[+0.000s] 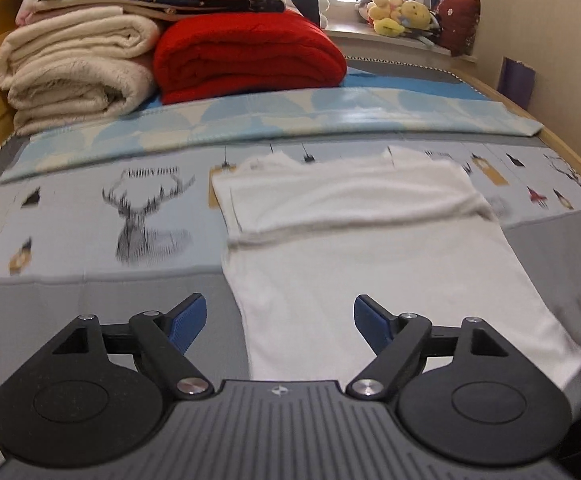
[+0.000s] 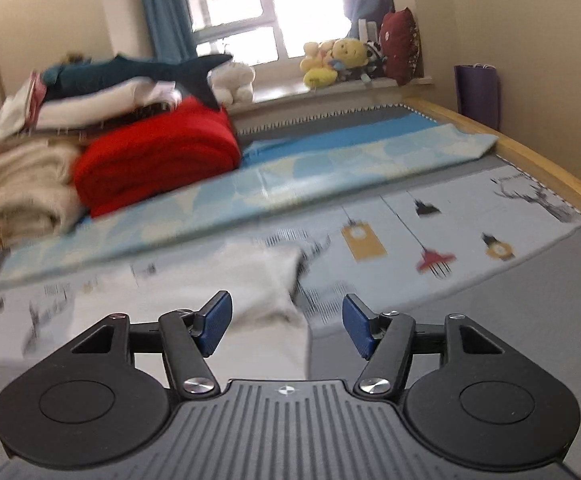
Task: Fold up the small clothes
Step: 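Release the shirt with both tools and lift them away, then grasp the shirt hem with the left tool while the right tool grasps the hem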
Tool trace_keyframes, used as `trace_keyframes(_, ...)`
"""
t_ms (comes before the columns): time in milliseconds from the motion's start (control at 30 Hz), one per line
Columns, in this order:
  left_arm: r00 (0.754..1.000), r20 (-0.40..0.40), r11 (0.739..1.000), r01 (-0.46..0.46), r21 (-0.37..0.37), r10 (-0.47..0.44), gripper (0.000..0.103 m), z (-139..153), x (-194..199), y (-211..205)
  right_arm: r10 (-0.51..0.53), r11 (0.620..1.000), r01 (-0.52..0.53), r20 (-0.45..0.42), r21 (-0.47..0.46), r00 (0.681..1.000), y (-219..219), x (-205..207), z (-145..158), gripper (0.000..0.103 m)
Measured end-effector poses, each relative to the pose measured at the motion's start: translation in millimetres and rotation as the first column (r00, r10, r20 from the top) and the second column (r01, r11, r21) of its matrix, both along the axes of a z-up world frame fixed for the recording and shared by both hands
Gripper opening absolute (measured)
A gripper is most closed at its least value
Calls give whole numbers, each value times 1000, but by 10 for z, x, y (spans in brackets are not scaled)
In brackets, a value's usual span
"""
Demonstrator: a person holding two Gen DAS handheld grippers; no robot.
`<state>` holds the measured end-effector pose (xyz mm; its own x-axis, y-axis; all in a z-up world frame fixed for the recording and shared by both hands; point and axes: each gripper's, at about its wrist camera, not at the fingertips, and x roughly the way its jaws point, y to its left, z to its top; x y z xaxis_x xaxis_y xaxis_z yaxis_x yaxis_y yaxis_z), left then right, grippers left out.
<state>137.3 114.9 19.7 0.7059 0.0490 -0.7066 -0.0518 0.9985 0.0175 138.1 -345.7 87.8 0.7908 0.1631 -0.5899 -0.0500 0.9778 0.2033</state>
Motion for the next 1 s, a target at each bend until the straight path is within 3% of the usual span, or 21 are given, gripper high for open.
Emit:
trace_keyframes(67, 1000, -15, 1000, -8, -3, 8, 85, -218, -208, -53, -13, 999, 12, -25, -37, 1000, -52, -237, -232, 63)
trace_keyframes(167, 989, -140, 999, -35, 1, 35, 85, -555, -329, -87, -54, 997, 47, -127, -57, 990, -117, -448, -572, 62)
trace_keyframes(267, 989, -147, 999, -33, 18, 35, 83, -649, -318, -70, -70, 997, 72, -168, 4, 983, -156, -476, -684, 62)
trace_keyframes(333, 990, -133, 997, -32, 66, 41, 79, -684, -295, -41, -55, 998, 53, -163, -14, 985, -124, -479, -728, 62)
trace_keyframes(433, 982, -163, 995, -87, 51, 94, 59, -743, -275, 90, -50, 995, 34, -180, -91, 982, -63, -454, -819, 62)
trace_keyframes(500, 978, -176, 993, -119, -21, 114, 36, -731, -289, 183, -48, 995, 30, -184, -96, 982, -52, -480, -843, 62)
trace_keyframes(600, 980, -171, 988, -122, -92, 105, 22, -683, -296, 263, -53, 997, 41, -188, -69, 981, -85, -512, -838, 62)
trace_keyframes(733, 975, -191, 986, -134, -98, 114, 22, -712, -316, 294, -47, 998, 40, -206, -38, 977, -135, -541, -865, 60)
trace_keyframes(900, 946, -284, 955, -215, -202, 153, 22, -867, -307, 497, -56, 998, 54, -249, -14, 967, -177, -507, -936, 57)
trace_keyframes(1000, 930, -332, 944, -240, -226, 157, 24, -979, -307, 538, -46, 999, 50, -321, 4, 946, -161, -450, -1053, 58)
